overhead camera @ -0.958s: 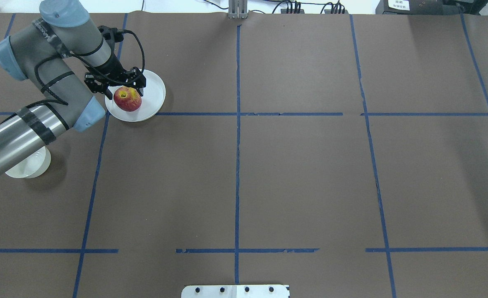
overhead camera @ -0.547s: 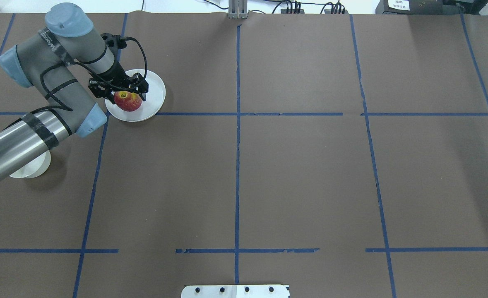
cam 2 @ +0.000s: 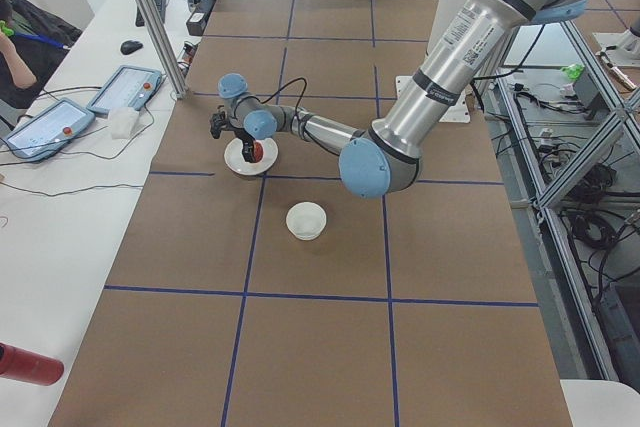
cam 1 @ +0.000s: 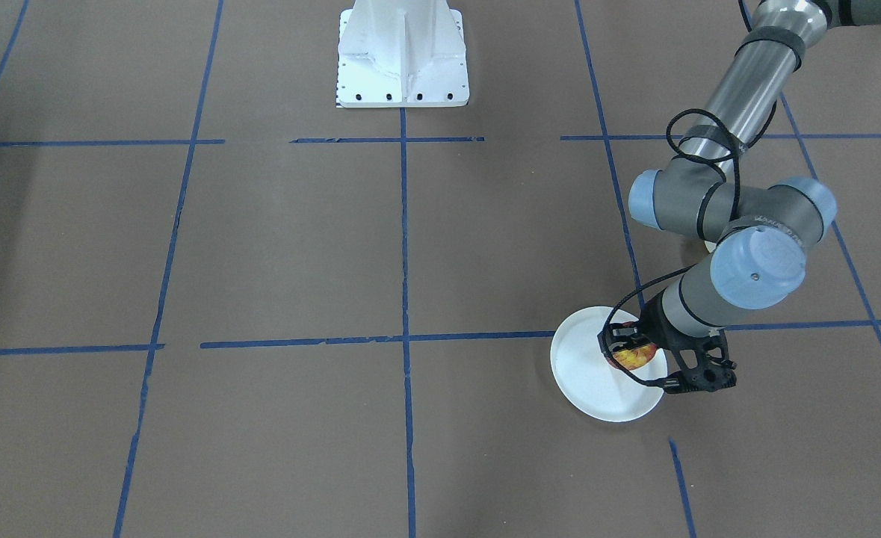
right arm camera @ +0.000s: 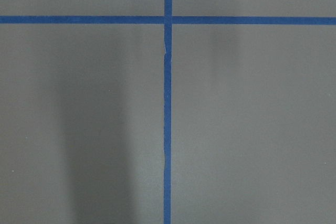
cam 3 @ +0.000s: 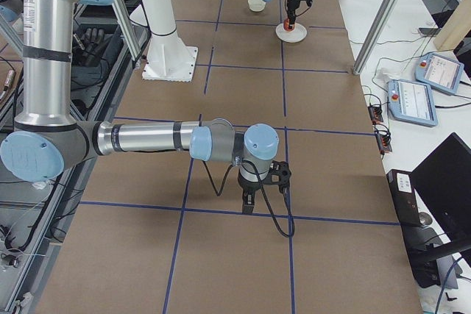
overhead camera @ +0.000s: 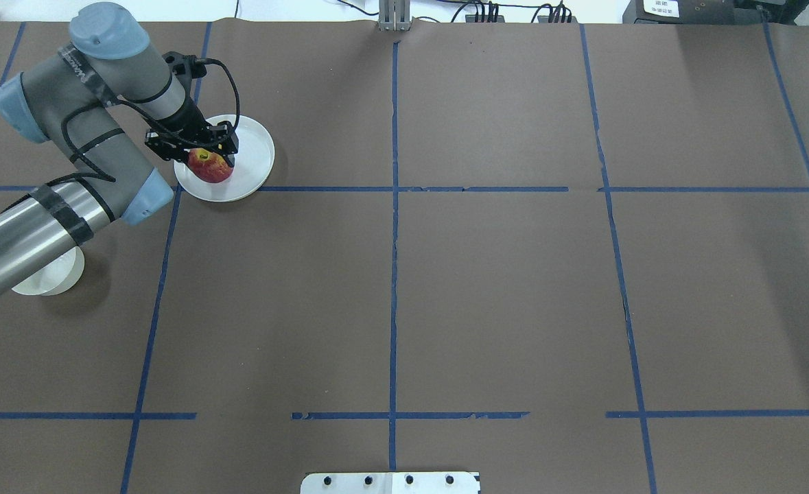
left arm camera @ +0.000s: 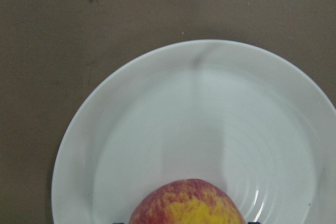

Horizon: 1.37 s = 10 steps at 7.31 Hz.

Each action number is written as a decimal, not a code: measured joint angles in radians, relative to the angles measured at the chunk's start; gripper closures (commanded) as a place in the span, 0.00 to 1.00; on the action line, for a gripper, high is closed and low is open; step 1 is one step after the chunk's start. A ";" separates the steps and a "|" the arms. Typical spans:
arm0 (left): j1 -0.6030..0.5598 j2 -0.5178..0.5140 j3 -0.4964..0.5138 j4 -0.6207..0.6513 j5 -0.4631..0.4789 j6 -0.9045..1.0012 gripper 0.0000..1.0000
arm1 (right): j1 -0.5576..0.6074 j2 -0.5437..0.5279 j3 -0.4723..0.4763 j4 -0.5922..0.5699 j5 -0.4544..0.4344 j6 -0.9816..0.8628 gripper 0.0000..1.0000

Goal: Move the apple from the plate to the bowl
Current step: 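Lower the left gripper and close it around the apple, then lift the apple with the left gripper and carry it toward the white bowl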

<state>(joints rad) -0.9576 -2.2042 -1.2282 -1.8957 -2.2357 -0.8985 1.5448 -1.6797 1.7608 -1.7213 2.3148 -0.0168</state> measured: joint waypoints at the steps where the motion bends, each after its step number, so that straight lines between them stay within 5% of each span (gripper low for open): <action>1: -0.028 0.014 -0.079 0.094 -0.002 0.052 1.00 | 0.000 0.000 0.000 0.000 0.000 0.000 0.00; 3: -0.070 0.085 -0.304 0.296 0.001 0.138 1.00 | 0.000 0.000 0.000 0.000 0.000 0.000 0.00; 5: -0.073 0.253 -0.530 0.350 0.033 0.166 1.00 | 0.001 0.000 0.000 0.000 0.000 0.000 0.00; 8: -0.068 0.590 -0.600 0.018 0.108 0.161 1.00 | 0.000 0.000 -0.001 0.000 0.000 0.000 0.00; 10: -0.064 0.711 -0.585 -0.144 0.108 0.152 0.99 | 0.000 0.000 -0.001 0.000 0.000 0.000 0.00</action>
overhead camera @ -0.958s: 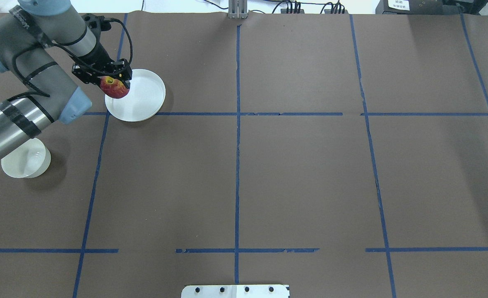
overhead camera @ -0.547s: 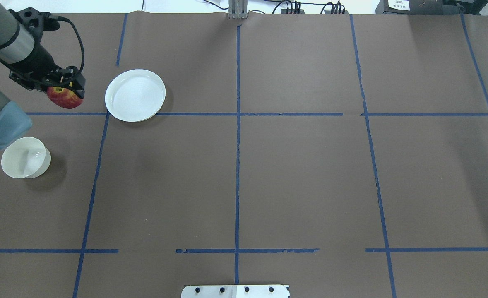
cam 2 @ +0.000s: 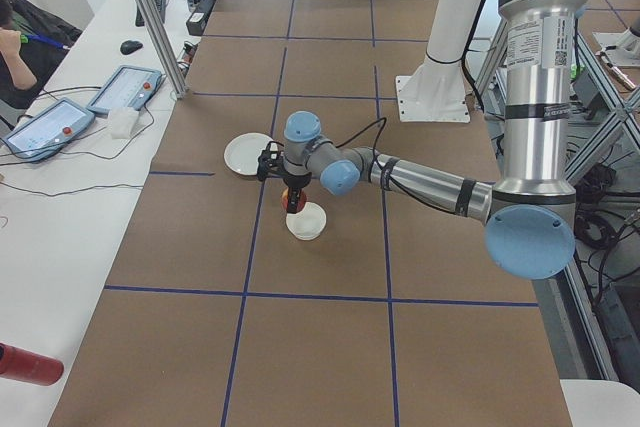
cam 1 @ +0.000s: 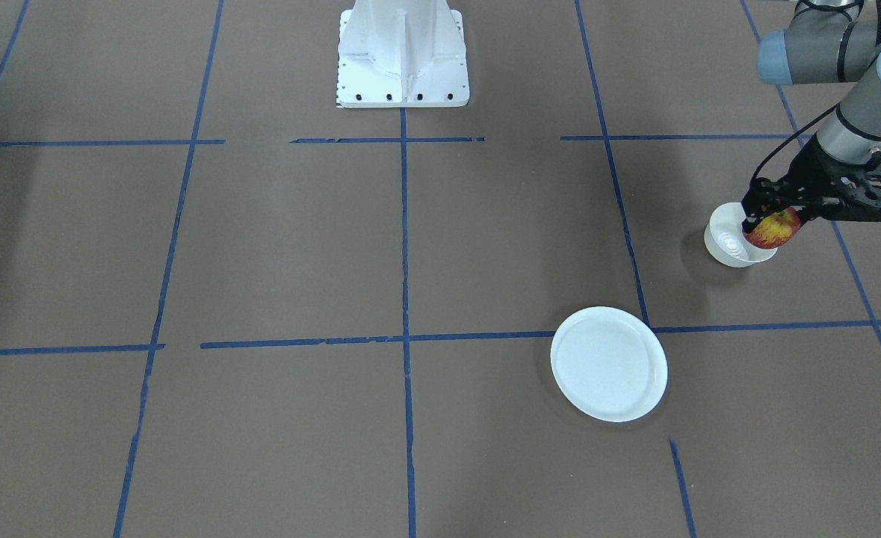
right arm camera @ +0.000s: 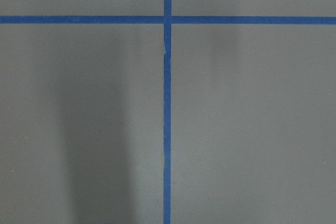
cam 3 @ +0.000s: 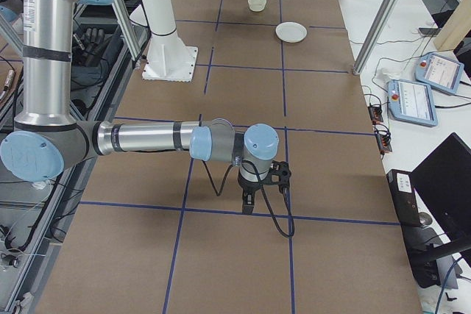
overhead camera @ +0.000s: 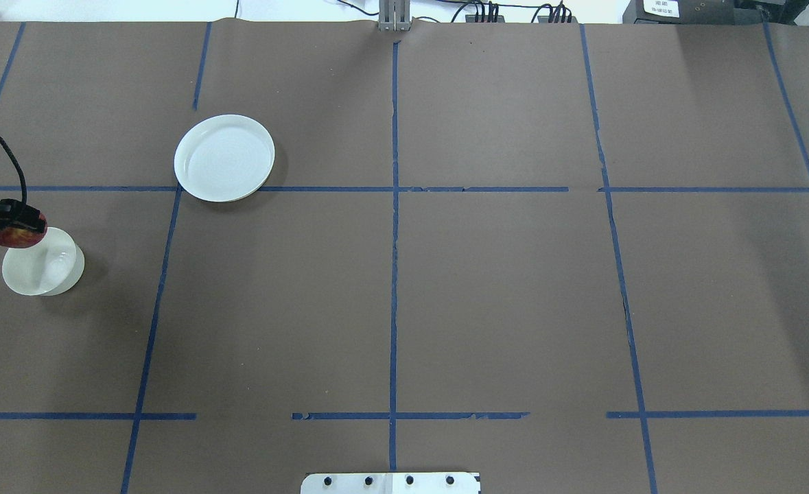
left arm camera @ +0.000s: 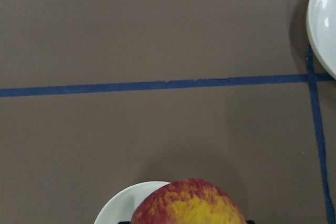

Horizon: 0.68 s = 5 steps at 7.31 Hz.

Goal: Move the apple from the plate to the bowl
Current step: 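Lower the apple into the white bowl and open the left gripper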

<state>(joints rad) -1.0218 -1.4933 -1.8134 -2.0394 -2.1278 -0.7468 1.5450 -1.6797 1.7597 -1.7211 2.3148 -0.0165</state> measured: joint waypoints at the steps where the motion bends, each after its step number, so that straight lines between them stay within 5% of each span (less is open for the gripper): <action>1: 0.011 0.014 0.012 -0.016 -0.001 -0.004 0.99 | 0.000 0.000 0.000 0.000 0.000 0.000 0.00; 5: 0.110 0.018 0.050 -0.033 0.006 -0.080 0.99 | 0.000 0.000 0.001 0.000 0.000 0.000 0.00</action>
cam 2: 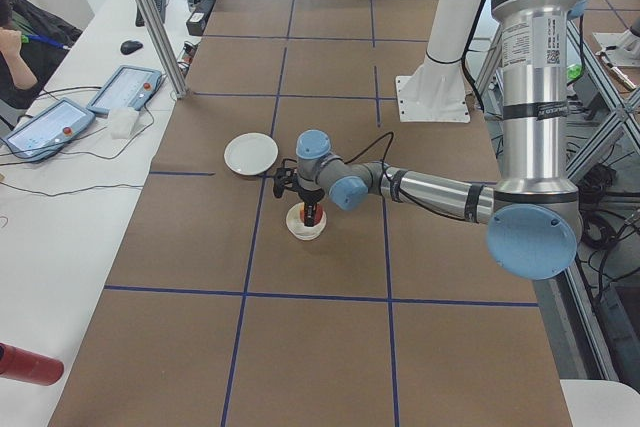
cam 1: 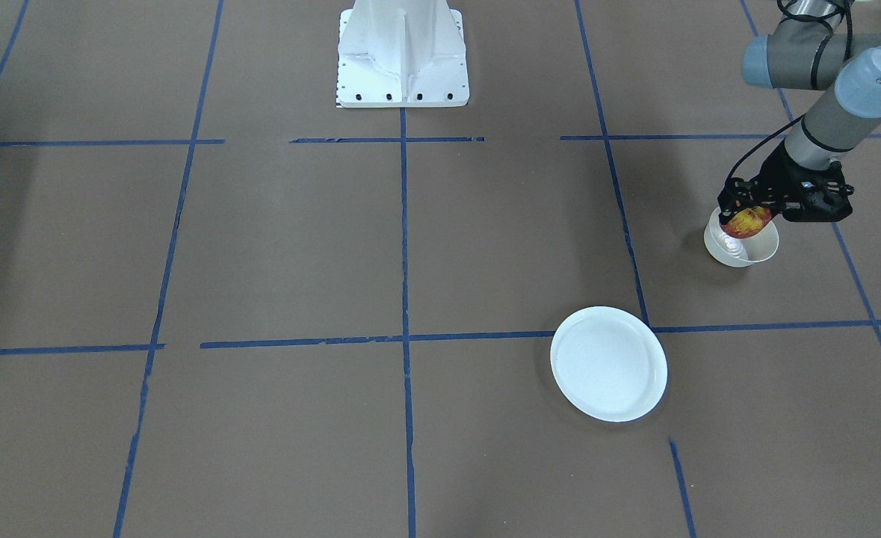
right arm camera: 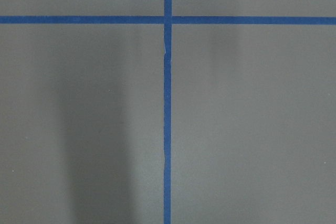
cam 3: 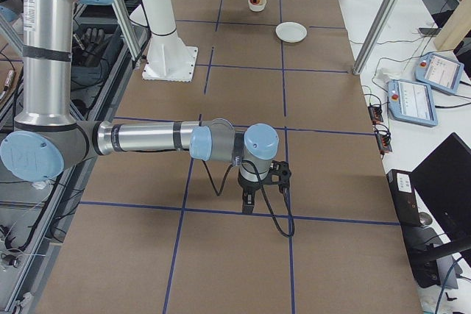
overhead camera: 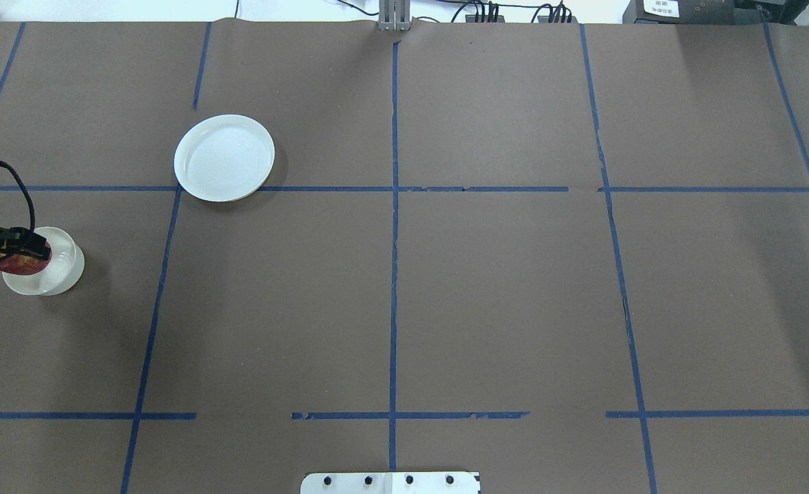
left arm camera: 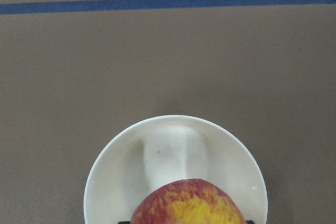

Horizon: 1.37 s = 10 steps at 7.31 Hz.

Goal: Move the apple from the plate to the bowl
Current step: 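Lower the apple into the white bowl and open the left gripper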

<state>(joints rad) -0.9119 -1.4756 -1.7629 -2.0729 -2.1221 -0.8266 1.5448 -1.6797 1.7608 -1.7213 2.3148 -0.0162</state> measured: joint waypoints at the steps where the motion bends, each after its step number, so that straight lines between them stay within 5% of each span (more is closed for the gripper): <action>1: 0.006 0.000 0.003 0.000 0.001 -0.003 0.98 | 0.000 0.000 0.000 0.000 0.000 0.000 0.00; 2: 0.009 -0.001 0.007 0.000 0.001 -0.001 0.93 | 0.000 0.000 0.000 0.000 0.000 0.000 0.00; 3: 0.009 -0.005 0.015 0.000 0.002 0.001 0.72 | 0.000 0.000 0.000 0.000 0.000 0.000 0.00; 4: 0.010 -0.010 0.025 0.000 0.002 0.004 0.28 | 0.000 0.000 -0.001 0.000 0.000 0.000 0.00; 5: 0.010 -0.015 0.036 -0.002 0.001 0.005 0.01 | 0.000 0.000 0.000 0.000 0.000 0.000 0.00; 10: 0.009 -0.020 0.044 -0.001 -0.006 0.008 0.00 | 0.000 0.000 -0.001 0.000 0.000 0.000 0.00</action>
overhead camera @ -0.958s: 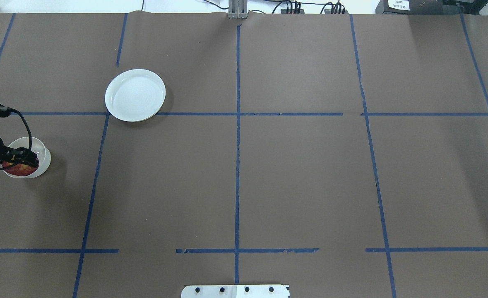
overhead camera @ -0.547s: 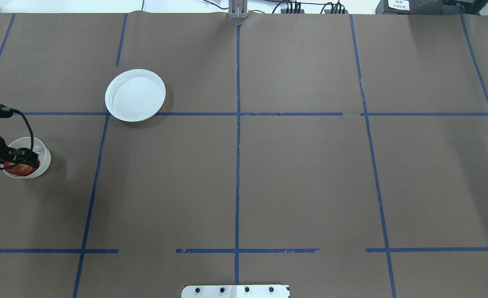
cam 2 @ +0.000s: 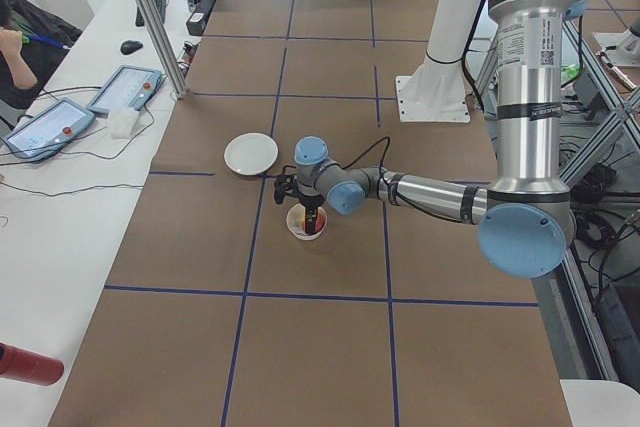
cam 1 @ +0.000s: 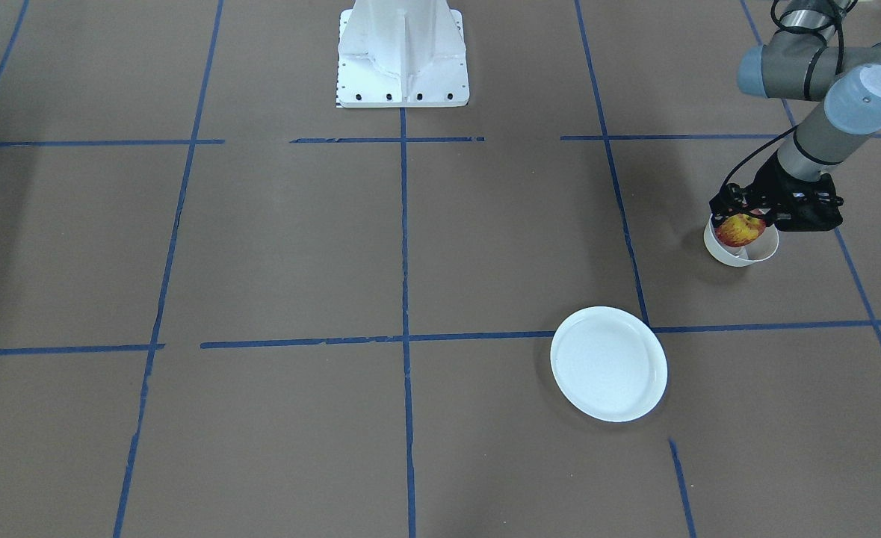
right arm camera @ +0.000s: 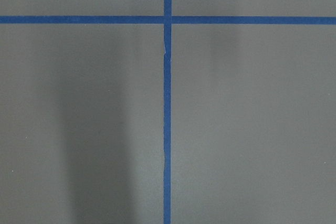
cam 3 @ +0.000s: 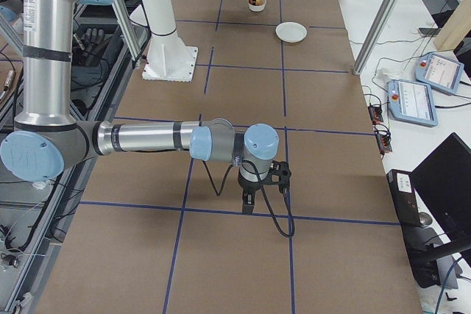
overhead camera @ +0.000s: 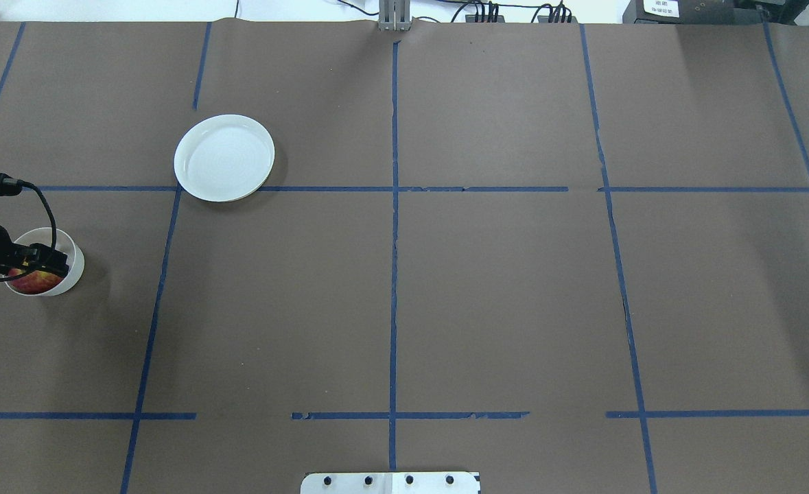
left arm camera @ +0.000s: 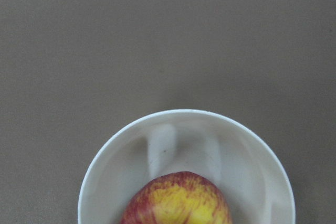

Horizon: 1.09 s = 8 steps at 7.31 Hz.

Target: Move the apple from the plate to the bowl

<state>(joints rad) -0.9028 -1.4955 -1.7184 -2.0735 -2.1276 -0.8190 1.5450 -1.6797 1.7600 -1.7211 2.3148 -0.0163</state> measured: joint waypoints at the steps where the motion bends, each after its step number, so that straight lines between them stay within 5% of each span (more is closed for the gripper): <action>1: -0.004 0.003 -0.024 0.008 -0.015 0.001 0.00 | 0.000 0.000 0.000 0.000 0.000 0.000 0.00; 3: -0.062 -0.005 -0.124 0.139 -0.063 0.084 0.00 | 0.000 0.000 0.001 0.000 0.000 0.000 0.00; 6: -0.245 -0.161 -0.227 0.550 -0.073 0.429 0.00 | 0.000 0.000 0.001 0.000 0.000 0.000 0.00; 8: -0.380 -0.187 -0.222 0.627 -0.078 0.609 0.00 | 0.000 0.000 0.000 -0.001 0.000 0.000 0.00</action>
<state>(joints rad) -1.2831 -1.6822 -1.9402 -1.4467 -2.2055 -0.2100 1.5447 -1.6797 1.7600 -1.7218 2.3148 -0.0162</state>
